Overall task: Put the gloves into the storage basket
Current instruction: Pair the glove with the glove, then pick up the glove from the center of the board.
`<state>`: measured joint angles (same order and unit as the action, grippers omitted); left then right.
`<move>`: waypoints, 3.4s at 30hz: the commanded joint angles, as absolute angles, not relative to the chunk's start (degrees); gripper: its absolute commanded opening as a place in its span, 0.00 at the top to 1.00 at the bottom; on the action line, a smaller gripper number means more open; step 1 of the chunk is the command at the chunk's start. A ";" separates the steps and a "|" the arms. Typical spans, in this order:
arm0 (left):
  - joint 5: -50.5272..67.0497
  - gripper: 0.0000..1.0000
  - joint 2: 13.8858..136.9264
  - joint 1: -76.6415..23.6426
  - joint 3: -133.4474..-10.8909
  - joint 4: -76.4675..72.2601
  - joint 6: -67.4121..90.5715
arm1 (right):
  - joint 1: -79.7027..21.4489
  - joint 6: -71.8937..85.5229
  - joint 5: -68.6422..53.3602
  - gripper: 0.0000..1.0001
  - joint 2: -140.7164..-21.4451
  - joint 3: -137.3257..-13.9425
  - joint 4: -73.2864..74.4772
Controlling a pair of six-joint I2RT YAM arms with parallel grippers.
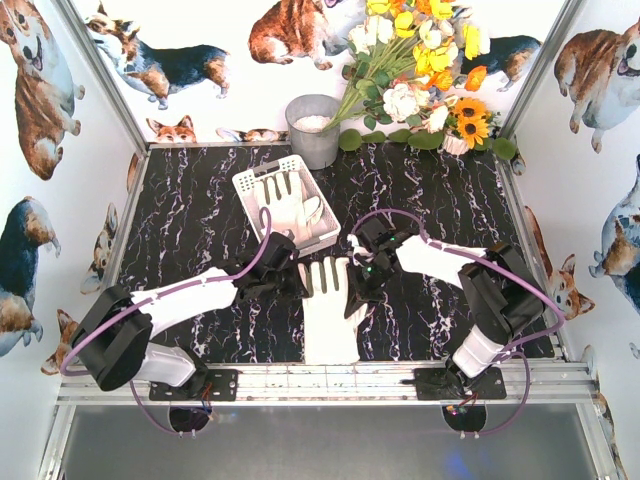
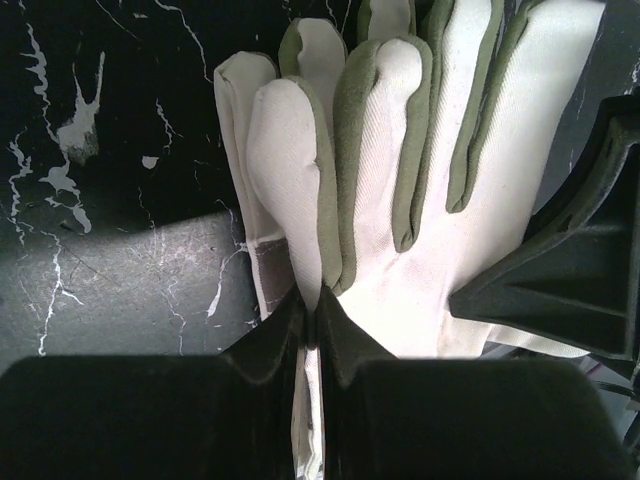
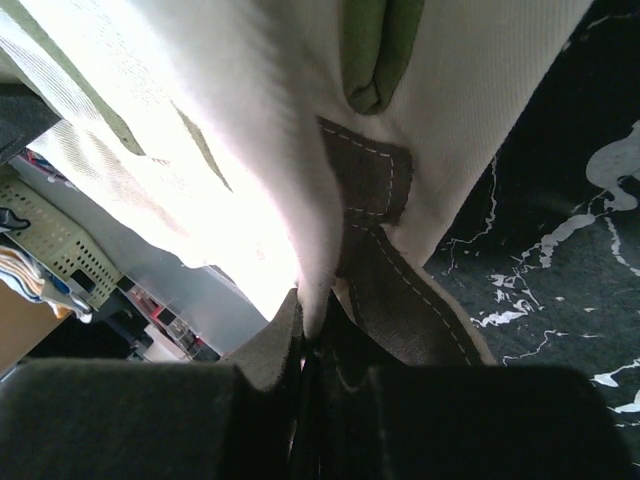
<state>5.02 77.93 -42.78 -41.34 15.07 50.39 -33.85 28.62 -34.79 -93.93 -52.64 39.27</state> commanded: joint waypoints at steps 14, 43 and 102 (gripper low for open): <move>-2.44 1.00 81.55 -42.45 -45.46 15.09 45.80 | -34.30 28.11 -30.56 1.00 -94.75 -50.87 41.54; -10.11 0.71 82.83 -47.33 -49.66 22.91 43.44 | -36.21 28.61 -27.79 1.00 -100.47 -49.66 39.27; 6.74 0.84 90.35 -50.19 -37.97 1.20 49.48 | -24.08 35.36 -36.87 0.16 -74.77 -31.33 23.42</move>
<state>7.90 88.77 -49.91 -37.82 -1.50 50.35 -24.21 33.58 -34.70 -73.28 -32.34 32.36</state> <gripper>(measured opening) 0.155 0.859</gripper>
